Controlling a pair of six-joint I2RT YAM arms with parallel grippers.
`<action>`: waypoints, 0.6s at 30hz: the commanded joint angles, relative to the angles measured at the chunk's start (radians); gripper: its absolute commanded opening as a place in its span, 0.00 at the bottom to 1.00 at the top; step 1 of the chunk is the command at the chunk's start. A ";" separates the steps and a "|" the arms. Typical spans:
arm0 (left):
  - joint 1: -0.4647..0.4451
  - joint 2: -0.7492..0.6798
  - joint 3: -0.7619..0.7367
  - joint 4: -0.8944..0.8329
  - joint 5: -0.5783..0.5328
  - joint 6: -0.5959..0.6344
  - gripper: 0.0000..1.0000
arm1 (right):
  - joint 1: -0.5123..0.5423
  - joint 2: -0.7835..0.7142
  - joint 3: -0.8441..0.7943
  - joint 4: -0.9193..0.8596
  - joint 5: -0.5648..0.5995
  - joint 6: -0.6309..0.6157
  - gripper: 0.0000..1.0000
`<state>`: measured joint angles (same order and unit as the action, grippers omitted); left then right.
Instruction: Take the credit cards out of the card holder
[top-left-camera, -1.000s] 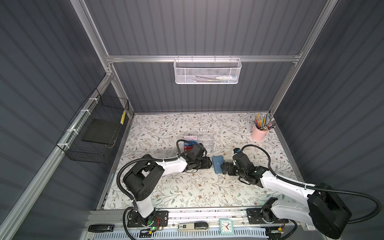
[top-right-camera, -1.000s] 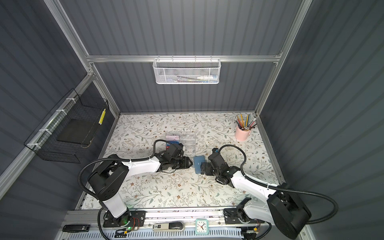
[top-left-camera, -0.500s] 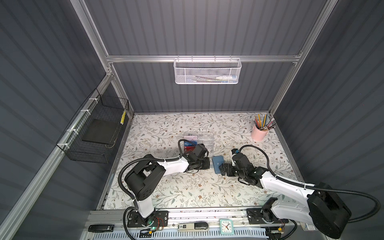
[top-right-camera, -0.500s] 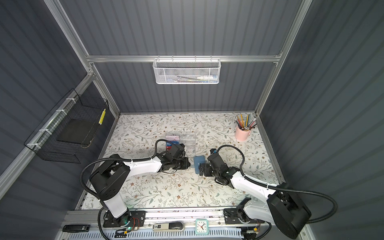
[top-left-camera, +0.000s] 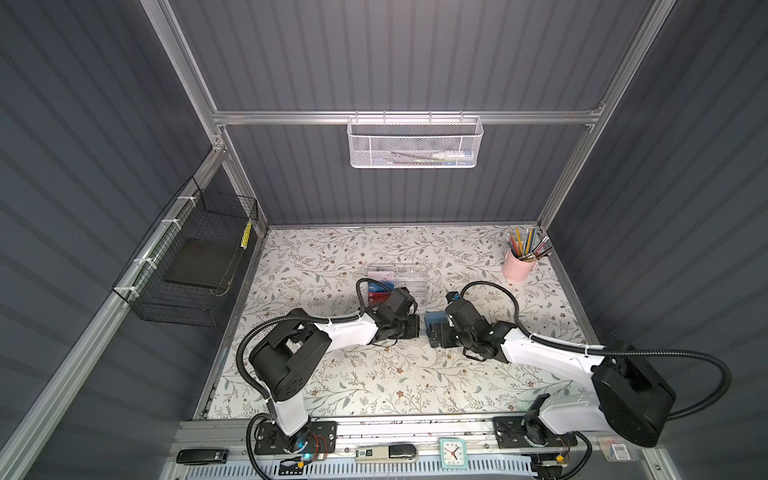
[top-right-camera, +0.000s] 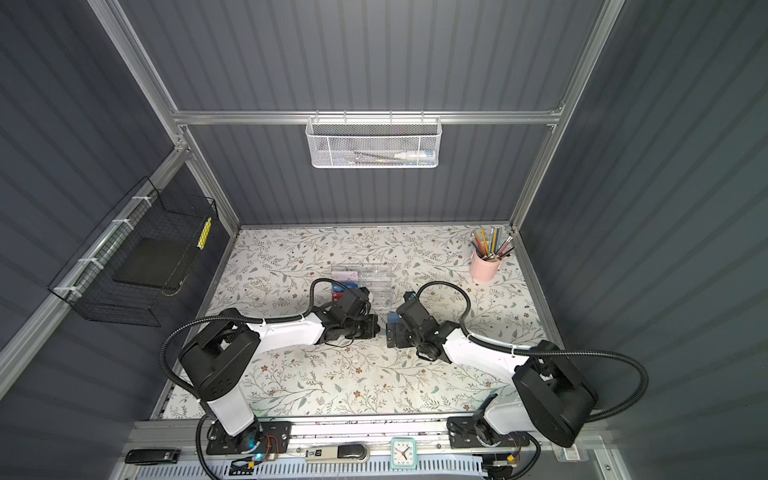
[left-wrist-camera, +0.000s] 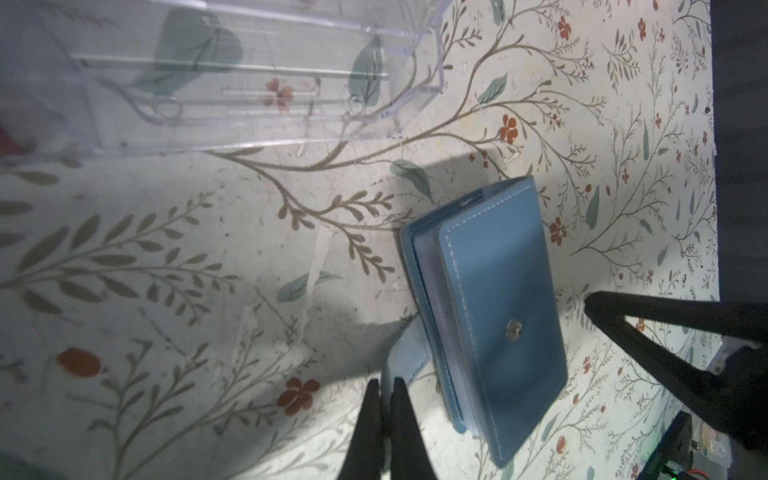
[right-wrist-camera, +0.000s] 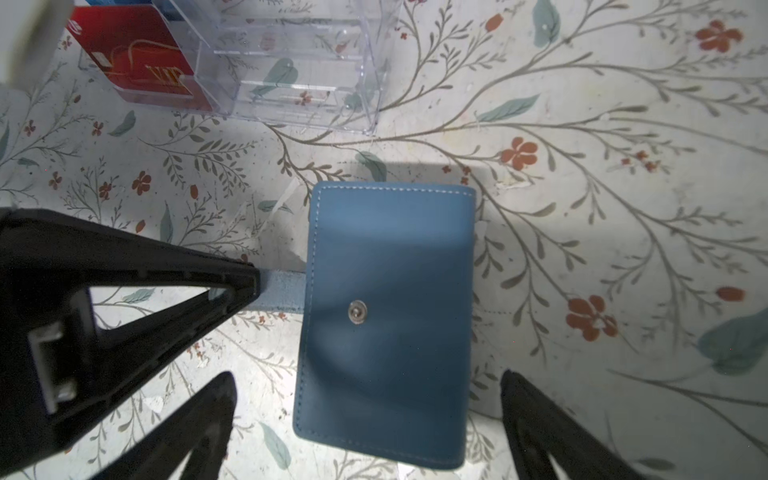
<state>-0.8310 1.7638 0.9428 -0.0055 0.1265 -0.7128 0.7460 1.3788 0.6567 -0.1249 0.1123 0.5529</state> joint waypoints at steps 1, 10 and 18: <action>-0.005 -0.036 -0.023 -0.011 -0.021 0.018 0.00 | 0.010 0.034 0.027 -0.029 0.039 0.011 0.99; 0.001 -0.055 -0.044 0.011 -0.013 0.010 0.00 | 0.033 0.090 0.042 -0.030 0.082 0.035 0.99; 0.009 -0.064 -0.059 0.028 -0.007 0.006 0.00 | 0.036 0.113 0.058 -0.059 0.126 0.045 0.99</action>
<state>-0.8295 1.7317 0.8986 0.0158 0.1230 -0.7136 0.7780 1.4815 0.6884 -0.1501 0.1940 0.5846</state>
